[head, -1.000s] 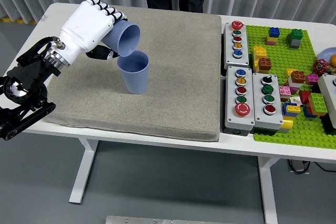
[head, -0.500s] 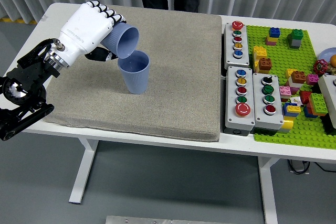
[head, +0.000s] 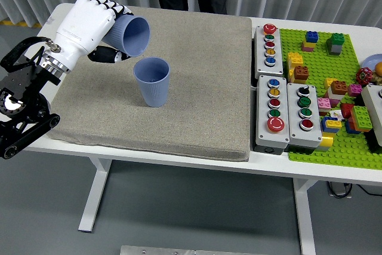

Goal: Pick cup pour cup place

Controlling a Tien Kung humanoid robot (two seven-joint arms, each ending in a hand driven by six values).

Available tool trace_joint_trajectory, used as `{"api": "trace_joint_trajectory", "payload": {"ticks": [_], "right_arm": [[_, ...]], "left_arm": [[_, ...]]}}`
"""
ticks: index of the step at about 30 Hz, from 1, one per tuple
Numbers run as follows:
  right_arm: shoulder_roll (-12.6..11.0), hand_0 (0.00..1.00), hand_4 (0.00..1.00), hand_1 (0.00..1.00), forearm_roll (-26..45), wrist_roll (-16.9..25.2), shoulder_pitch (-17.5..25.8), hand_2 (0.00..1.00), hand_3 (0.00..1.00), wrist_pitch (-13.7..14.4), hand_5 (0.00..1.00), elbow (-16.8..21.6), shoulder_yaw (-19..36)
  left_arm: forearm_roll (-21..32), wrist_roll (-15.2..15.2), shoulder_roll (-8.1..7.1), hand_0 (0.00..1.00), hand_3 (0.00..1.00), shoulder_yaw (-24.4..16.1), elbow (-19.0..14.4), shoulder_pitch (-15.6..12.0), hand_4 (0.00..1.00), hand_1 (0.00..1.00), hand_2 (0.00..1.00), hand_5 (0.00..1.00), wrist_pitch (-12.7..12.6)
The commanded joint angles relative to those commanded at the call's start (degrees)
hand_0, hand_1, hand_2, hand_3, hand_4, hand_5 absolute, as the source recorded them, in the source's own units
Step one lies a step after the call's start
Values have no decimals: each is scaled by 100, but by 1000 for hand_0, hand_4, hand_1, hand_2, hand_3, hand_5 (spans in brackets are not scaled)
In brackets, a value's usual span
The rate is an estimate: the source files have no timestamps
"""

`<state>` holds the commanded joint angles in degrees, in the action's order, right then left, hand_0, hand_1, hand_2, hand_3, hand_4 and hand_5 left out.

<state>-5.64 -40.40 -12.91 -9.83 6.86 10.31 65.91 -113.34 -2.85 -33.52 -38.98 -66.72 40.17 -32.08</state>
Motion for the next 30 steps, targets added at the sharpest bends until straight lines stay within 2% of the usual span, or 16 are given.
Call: {"api": "trace_joint_trajectory", "payload": {"ticks": [4, 7, 9, 13, 14, 20, 26, 29, 30], "right_arm": [[4, 723, 332, 690, -69, -16, 27, 739, 704, -8, 288, 0, 34], [7, 723, 332, 690, -87, -20, 38, 739, 704, -9, 288, 0, 45], [6, 723, 331, 691, -133, -30, 49, 740, 705, -17, 288, 0, 63], [11, 723, 331, 691, -162, -39, 57, 740, 705, -19, 288, 0, 78], [14, 723, 331, 691, -178, -44, 60, 740, 705, -21, 288, 0, 83], [21, 723, 331, 691, -222, -57, 77, 740, 705, -26, 289, 0, 97], [24, 723, 329, 691, -229, -58, 71, 740, 705, -27, 290, 0, 100], [25, 723, 328, 691, -226, -58, 62, 740, 705, -24, 290, 0, 99], [27, 723, 328, 691, -229, -60, 51, 740, 705, -24, 290, 0, 100]], "left_arm": [[968, -404, 96, 505, 528, -446, -71, -308, 822, 495, 512, 193, 336], [1713, -497, 163, 505, 528, -690, -89, -445, 822, 495, 512, 193, 513], [2160, -520, 341, 506, 528, -1085, -66, -671, 826, 493, 512, 196, 803], [3166, -549, 694, 506, 528, -1767, 116, -957, 826, 493, 512, 196, 1097], [3389, -594, 793, 506, 528, -1911, 189, -1032, 826, 493, 512, 196, 1101], [4841, -819, 1112, 509, 527, -2372, 492, -1363, 829, 494, 516, 197, 953], [6230, -1028, 1412, 516, 530, -2632, 807, -1601, 829, 496, 518, 200, 882], [6340, -1136, 1526, 524, 540, -2681, 934, -1651, 829, 502, 524, 216, 844], [6267, -1248, 1593, 524, 540, -2677, 1023, -1661, 829, 502, 524, 216, 753]]}}
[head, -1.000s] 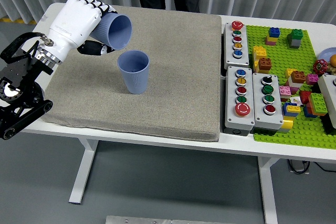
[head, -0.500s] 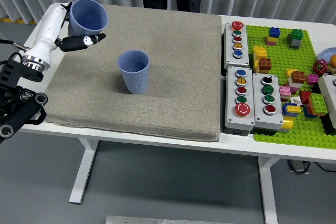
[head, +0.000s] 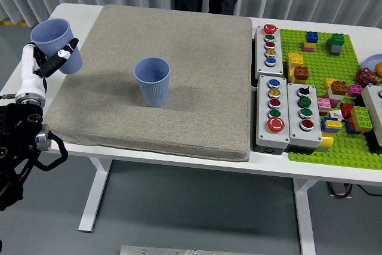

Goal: Pick cup pour cup place

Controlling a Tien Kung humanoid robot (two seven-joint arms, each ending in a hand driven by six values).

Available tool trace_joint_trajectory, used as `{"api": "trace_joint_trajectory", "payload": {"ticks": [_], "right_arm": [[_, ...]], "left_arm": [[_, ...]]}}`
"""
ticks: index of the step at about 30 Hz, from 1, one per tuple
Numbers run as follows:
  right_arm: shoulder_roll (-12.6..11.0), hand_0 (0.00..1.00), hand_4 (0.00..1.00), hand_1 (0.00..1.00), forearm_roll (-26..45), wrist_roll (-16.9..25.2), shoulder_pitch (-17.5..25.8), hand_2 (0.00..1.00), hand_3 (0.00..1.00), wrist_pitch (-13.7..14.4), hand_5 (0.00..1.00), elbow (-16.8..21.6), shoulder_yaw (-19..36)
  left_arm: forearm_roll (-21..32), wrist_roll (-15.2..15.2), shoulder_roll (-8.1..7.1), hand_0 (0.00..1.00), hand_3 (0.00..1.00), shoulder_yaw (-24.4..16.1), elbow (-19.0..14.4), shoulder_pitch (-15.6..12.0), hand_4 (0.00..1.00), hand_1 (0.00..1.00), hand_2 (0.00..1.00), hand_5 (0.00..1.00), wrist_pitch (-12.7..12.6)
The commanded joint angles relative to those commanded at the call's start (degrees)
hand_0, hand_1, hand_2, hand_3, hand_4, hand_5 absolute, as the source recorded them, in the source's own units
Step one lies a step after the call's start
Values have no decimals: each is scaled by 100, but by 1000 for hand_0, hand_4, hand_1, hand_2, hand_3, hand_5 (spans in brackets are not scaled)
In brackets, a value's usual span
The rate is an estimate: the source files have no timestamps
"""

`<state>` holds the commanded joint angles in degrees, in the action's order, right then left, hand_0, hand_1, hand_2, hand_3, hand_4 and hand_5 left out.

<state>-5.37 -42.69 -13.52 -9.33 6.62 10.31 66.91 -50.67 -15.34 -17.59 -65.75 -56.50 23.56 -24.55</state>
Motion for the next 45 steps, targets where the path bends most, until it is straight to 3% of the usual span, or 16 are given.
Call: {"api": "trace_joint_trajectory", "payload": {"ticks": [6, 10, 14, 20, 27, 36, 45], "right_arm": [[5, 723, 327, 691, 22, 1, -31, 740, 704, 7, 293, 0, -11], [1, 723, 326, 691, 34, 2, -51, 740, 703, 9, 290, 0, -21], [-3, 723, 326, 691, 42, 8, -86, 740, 703, 7, 290, 0, -35], [-5, 723, 324, 691, 64, 15, -89, 740, 703, 11, 290, 0, -47], [-4, 723, 323, 691, 17, 3, -103, 740, 703, 5, 290, 0, -17], [-6, 723, 323, 691, -21, -2, -95, 738, 702, 1, 289, 0, 10], [-3, 723, 322, 691, -65, -9, -58, 737, 701, -5, 285, 0, 29]], "left_arm": [[-433, -295, 210, 551, 567, 162, 300, 9, 841, 546, 553, 247, -377], [-479, -505, 259, 579, 581, 302, 470, 57, 834, 576, 578, 242, -454], [334, -1249, 261, 579, 581, 701, 795, 191, 834, 576, 578, 242, -595], [897, -1595, 337, 581, 581, 885, 904, 197, 835, 583, 584, 235, -747], [988, -1660, 403, 575, 580, 1067, 986, 215, 859, 577, 584, 290, -805], [989, -1534, 417, 586, 580, 1377, 1078, 225, 863, 580, 587, 297, -731], [1185, -1612, 455, 592, 585, 1599, 1253, 210, 869, 585, 589, 311, -695]]}}
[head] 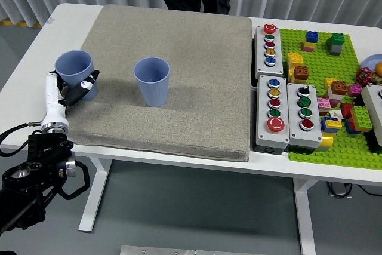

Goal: Pick cup pour cup place

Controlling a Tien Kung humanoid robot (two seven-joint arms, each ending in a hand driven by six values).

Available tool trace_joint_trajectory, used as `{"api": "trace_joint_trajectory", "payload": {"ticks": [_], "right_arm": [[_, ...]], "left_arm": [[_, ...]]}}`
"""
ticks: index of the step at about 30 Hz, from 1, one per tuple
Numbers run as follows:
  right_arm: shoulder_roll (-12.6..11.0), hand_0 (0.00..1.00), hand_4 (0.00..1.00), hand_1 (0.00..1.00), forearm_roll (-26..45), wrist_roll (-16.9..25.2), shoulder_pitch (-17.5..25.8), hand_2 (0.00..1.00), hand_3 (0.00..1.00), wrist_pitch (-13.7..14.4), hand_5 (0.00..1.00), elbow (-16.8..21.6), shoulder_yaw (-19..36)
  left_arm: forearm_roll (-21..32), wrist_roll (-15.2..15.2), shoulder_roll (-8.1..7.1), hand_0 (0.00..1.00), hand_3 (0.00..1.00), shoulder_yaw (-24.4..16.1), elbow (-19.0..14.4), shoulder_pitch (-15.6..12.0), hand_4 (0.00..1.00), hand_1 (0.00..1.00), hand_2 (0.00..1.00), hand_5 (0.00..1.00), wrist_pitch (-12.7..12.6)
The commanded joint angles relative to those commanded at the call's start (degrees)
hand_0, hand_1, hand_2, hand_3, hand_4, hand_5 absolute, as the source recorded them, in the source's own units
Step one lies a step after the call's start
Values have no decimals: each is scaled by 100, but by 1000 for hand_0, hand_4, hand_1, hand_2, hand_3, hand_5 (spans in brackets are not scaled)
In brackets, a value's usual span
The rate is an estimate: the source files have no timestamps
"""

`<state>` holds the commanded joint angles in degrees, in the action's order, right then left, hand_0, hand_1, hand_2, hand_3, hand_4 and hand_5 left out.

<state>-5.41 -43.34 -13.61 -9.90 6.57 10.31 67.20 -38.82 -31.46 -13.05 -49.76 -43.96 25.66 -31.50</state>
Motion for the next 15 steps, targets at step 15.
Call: {"api": "trace_joint_trajectory", "payload": {"ticks": [15], "right_arm": [[-4, 724, 323, 691, 19, 3, -3, 737, 699, -3, 281, 0, -9]], "left_arm": [[-265, 67, -15, 604, 698, -115, -40, -20, 905, 599, 645, 366, 147]]}}
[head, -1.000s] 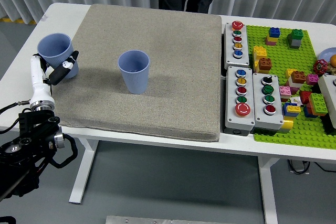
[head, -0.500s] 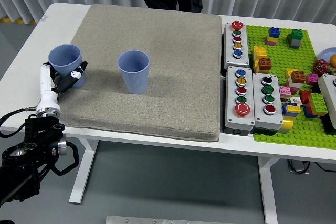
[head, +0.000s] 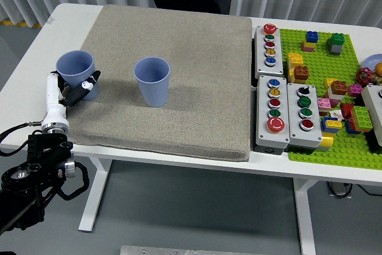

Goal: Pick cup pour cup place

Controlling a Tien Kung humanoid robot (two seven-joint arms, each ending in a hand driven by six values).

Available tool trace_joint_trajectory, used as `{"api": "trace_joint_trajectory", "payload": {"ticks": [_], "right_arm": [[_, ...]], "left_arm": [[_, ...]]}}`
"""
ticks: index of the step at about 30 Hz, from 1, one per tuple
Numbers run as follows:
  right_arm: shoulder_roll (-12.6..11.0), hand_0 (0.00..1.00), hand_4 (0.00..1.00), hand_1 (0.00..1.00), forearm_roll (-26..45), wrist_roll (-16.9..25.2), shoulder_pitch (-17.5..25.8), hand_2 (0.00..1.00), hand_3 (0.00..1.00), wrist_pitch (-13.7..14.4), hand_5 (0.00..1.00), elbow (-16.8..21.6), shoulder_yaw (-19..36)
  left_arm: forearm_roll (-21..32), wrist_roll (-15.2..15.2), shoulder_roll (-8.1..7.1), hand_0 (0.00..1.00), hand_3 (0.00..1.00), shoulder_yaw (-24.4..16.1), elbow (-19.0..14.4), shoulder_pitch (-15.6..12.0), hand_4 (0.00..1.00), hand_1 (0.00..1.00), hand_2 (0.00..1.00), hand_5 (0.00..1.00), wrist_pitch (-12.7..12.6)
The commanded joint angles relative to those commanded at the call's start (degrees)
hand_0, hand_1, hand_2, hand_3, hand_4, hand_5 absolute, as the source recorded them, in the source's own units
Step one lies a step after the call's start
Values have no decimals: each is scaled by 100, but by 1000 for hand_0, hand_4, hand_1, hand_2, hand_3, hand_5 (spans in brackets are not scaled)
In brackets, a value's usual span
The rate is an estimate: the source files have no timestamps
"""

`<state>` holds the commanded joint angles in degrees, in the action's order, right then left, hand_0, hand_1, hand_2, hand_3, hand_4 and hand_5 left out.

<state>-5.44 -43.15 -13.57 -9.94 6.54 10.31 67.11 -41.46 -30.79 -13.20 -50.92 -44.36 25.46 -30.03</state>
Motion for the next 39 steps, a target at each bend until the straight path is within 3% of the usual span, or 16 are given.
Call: {"api": "trace_joint_trajectory", "payload": {"ticks": [2, 3, 8, 9, 14, 15, 26, 27, 32, 33, 39], "right_arm": [[-1, 724, 323, 691, -4, 0, -2, 737, 699, -1, 281, 0, 4], [-1, 724, 323, 691, -4, 0, -2, 736, 697, -1, 283, 0, 3], [-1, 724, 323, 691, 5, 1, -19, 736, 697, 3, 283, 0, 7], [-1, 724, 323, 690, 9, 2, -21, 736, 697, 3, 280, 0, 6], [0, 724, 323, 690, 19, 2, -26, 736, 697, 5, 280, 0, 5], [0, 724, 323, 690, 14, 1, -27, 736, 697, 4, 278, 0, 7], [-1, 724, 324, 690, 23, 10, -10, 736, 697, 7, 274, 0, 19], [-1, 724, 323, 690, 23, 10, -9, 736, 697, 7, 276, 0, 20], [-2, 724, 323, 690, 14, 10, -17, 736, 697, 8, 276, 0, 31], [-1, 723, 324, 690, 18, 10, -16, 736, 697, 9, 275, 0, 31], [-5, 724, 323, 690, 4, 7, -9, 736, 698, 7, 277, 0, 37]], "left_arm": [[-56, 29, -4, 604, 698, -21, -3, 1, 905, 599, 645, 366, 28], [-69, 35, -5, 621, 770, -27, -3, 0, 937, 631, 694, 411, 33], [-119, 97, -13, 621, 770, -31, 9, 12, 937, 631, 694, 411, 103], [-138, 110, -14, 643, 827, -32, 11, 10, 956, 651, 731, 441, 119], [-318, 201, -15, 643, 827, -72, 12, -2, 956, 651, 731, 441, 240], [-361, 214, -14, 682, 879, -86, 10, -11, 975, 689, 796, 467, 258], [-906, 331, 13, 709, 908, -339, -75, -184, 970, 733, 834, 461, 370], [-925, 337, 13, 748, 974, -354, -77, -192, 959, 762, 896, 450, 376], [-1092, 376, 0, 748, 974, -500, -139, -263, 959, 762, 896, 450, 437], [-1132, 387, -7, 780, 998, -535, -168, -287, 974, 787, 941, 480, 445], [-1343, 439, -37, 797, 998, -726, -315, -430, 988, 802, 969, 497, 496]]}}
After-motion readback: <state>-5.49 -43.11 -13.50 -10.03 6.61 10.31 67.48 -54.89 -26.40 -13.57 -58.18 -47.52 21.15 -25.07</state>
